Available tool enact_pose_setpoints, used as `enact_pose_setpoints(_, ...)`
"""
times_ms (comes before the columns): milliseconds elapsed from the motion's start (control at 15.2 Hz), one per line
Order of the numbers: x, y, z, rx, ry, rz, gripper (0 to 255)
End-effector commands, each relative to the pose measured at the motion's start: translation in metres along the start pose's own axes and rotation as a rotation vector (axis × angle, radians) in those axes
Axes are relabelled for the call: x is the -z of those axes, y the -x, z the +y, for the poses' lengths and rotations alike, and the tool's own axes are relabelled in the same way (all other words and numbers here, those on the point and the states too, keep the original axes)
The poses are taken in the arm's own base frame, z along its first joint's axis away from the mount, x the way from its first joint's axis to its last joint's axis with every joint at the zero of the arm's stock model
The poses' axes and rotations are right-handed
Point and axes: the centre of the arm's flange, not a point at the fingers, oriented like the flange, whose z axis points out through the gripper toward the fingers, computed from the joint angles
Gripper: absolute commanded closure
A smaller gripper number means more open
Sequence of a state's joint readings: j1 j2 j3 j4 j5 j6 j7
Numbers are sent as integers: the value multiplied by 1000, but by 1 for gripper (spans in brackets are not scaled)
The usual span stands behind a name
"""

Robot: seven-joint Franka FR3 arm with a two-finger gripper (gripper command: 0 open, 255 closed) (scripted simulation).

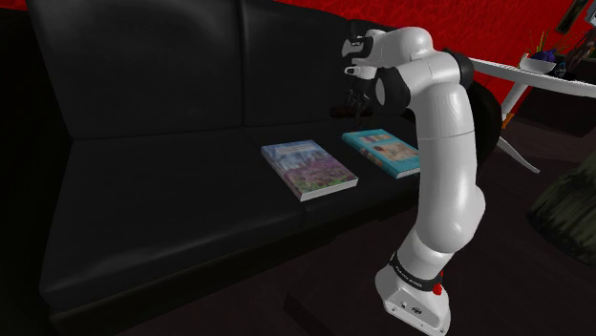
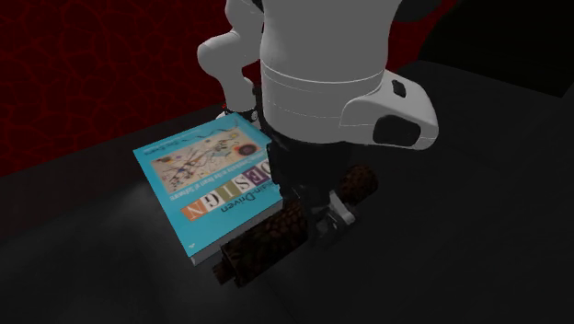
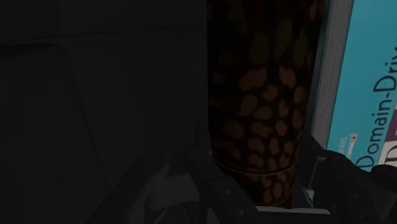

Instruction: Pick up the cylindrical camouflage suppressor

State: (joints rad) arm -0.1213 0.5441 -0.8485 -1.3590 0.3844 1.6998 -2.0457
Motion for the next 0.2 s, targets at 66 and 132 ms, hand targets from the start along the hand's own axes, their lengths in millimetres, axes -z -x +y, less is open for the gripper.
enact_pose_setpoints(66, 11, 0, -1, 0, 0, 0, 255)
enact_pose_setpoints(132, 11, 0, -1, 0, 0, 0, 255)
